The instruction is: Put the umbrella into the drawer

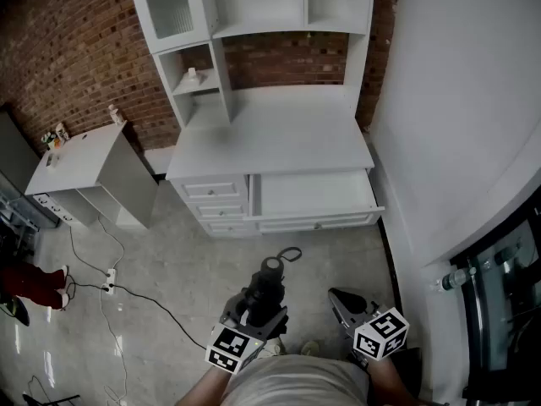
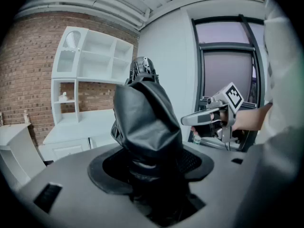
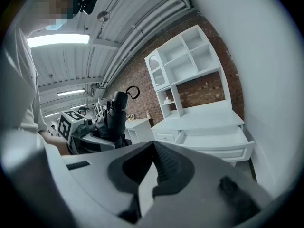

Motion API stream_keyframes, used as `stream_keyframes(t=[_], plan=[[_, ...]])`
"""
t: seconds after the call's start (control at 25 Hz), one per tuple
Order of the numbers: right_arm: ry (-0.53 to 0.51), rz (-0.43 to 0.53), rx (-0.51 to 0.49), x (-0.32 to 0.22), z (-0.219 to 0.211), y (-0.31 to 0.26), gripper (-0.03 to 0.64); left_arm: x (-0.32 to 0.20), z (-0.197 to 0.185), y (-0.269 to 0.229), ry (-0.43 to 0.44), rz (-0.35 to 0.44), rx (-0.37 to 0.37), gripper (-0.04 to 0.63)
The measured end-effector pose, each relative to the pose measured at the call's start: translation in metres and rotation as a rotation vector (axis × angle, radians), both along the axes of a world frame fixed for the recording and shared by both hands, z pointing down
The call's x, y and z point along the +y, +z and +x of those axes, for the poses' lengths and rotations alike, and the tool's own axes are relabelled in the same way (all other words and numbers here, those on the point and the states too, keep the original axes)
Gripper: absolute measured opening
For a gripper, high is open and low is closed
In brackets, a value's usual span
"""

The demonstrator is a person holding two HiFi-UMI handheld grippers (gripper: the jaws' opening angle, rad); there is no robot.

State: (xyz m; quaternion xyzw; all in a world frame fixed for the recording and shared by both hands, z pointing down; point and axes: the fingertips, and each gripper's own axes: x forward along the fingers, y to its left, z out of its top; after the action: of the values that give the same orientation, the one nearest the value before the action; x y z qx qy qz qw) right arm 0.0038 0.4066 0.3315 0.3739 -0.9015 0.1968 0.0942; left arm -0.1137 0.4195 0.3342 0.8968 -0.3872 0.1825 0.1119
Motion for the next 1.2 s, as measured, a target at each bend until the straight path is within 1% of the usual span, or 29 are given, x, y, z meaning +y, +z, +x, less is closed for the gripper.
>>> stream_keyframes(t=[0.16,0.68,0.92,1.2], plan=[[-0.002,-0.004,0.008,0.0,-0.002,0.002,0.027,-0.004,0.0,-0.002,-0.01,-0.014,0.024,0.288],[-0.026,-0.006,0.021,0.006,-0.017,0.0,0.028,-0.005,-0.013,-0.008,-0.026,-0.015,0.034,0.288],[-0.033,-0.011,-0.028,0.009,-0.033,-0.006,0.028,-0.001,-0.027,-0.008,-0.028,-0.015,0.037,0.288],[-0.043,-0.01,0.003,0.007,-0.054,-0.008,0.028,-0.001,-0.047,-0.011,-0.031,0.009,0.057,0.288]])
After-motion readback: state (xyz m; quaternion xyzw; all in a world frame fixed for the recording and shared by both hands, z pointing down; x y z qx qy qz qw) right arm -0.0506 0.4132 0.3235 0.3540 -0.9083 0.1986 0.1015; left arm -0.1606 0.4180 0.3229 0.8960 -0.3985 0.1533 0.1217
